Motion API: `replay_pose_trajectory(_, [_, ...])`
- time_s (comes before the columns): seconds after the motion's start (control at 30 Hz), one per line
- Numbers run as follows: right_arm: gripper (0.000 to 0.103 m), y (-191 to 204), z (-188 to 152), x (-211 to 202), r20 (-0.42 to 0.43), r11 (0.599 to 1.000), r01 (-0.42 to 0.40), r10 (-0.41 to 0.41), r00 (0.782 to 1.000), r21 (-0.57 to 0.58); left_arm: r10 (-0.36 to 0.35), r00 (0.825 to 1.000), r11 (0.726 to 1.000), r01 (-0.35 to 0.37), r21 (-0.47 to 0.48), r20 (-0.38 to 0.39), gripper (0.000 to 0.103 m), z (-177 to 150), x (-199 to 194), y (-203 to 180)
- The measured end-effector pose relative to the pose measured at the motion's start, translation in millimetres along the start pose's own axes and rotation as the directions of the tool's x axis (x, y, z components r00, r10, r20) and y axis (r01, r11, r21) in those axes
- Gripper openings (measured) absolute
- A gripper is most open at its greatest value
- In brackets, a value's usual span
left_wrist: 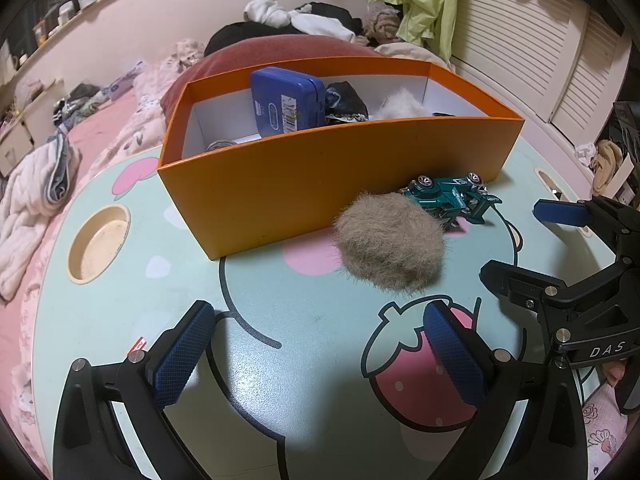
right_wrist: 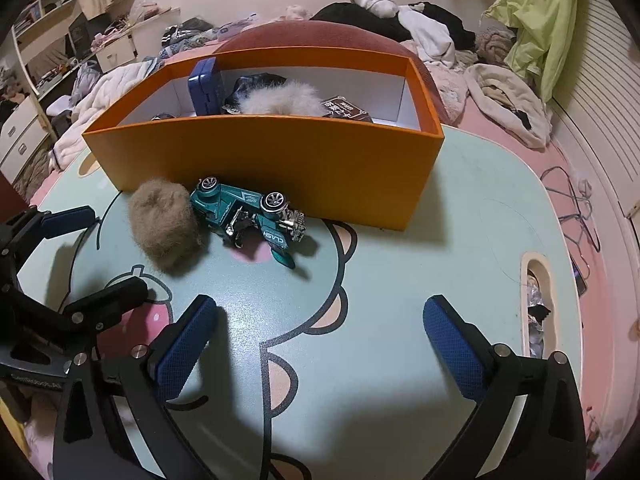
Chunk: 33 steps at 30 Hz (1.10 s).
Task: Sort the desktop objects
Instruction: 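Grasp the brown fluffy ball with the left gripper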
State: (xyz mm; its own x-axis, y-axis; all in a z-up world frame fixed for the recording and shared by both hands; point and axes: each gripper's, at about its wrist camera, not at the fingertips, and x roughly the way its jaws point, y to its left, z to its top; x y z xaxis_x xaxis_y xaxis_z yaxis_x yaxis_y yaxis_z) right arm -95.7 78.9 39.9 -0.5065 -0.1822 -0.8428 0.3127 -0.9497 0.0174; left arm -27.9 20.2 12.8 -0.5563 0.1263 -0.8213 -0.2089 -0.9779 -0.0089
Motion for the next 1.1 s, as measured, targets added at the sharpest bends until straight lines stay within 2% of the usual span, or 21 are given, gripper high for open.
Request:
replay_pose_trajectory(0.07, [0.102, 0.1, 0.2, 0.2, 0.0, 1.0, -0.002, 0.002, 1.0, 0.001, -0.019, 1.0, 1.0, 0.019, -0.003, 0.007, 0.103, -0.4, -1.6, -1.6])
replay_pose_trajectory(0.13, [0.102, -5.9, -3.1, -5.8, 0.002, 1.0, -0.004, 0.004, 1.0, 0.005, -0.081, 0.996, 0.997, 0.081, -0.01, 0.023, 0.103, 1.1, -6.0, -0.7])
replay_pose_trajectory(0.27, [0.102, -7.7, -4.8, -6.7, 0.002, 1.0, -0.004, 0.004, 1.0, 0.005, -0.11, 0.99, 0.994, 0.112, -0.02, 0.088, 0.103, 15.4, -14.8, -4.3])
replay_pose_trajectory(0.43, [0.102, -7.7, -4.5, -6.9, 0.001, 1.0, -0.004, 0.004, 1.0, 0.006, -0.161, 0.985, 0.985, 0.164, -0.05, 0.059, 0.102, 31.6, 4.0, -7.9])
replay_pose_trajectory(0.5, [0.102, -8.4, -5.1, -9.0, 0.001, 1.0, -0.003, 0.003, 1.0, 0.006, -0.183, 0.983, 0.981, 0.184, -0.063, 0.018, 0.091, 30.0, 14.5, -7.4])
replay_pose_trajectory(0.53, [0.102, -8.4, -5.1, -9.0, 0.001, 1.0, -0.003, 0.003, 1.0, 0.006, -0.177, 0.984, 0.982, 0.179, -0.062, 0.033, 0.08, 30.5, 11.7, -7.4])
replay_pose_trajectory(0.57, [0.102, -8.5, -5.0, -8.9, 0.001, 1.0, -0.002, 0.002, 1.0, 0.005, -0.203, 0.978, 0.976, 0.206, -0.067, 0.041, 0.054, 30.4, 9.1, -6.2])
replay_pose_trajectory(0.6, [0.102, -9.7, -5.6, -10.3, 0.001, 1.0, -0.002, 0.002, 1.0, 0.005, -0.226, 0.973, 0.971, 0.229, -0.074, 0.043, 0.042, 28.6, 7.5, -4.8])
replay_pose_trajectory(0.83, [0.102, -8.1, -6.2, -13.5, 0.005, 1.0, -0.016, 0.016, 1.0, 0.007, -0.229, 0.97, 0.966, 0.237, -0.105, 0.084, 0.041, 11.4, -8.9, 10.2])
replay_pose_trajectory(0.93, [0.102, -5.7, -3.2, -18.1, 0.021, 0.994, -0.107, 0.106, 0.994, 0.019, -0.217, 0.97, 0.968, 0.229, -0.106, 0.111, 0.041, 6.7, -17.9, 15.3])
replay_pose_trajectory(1.1, [0.102, -0.1, 16.5, -19.1, 0.065, 0.981, -0.179, 0.174, 0.983, 0.074, -0.194, 0.974, 0.972, 0.206, -0.112, 0.114, 0.041, 5.3, -22.6, 23.9])
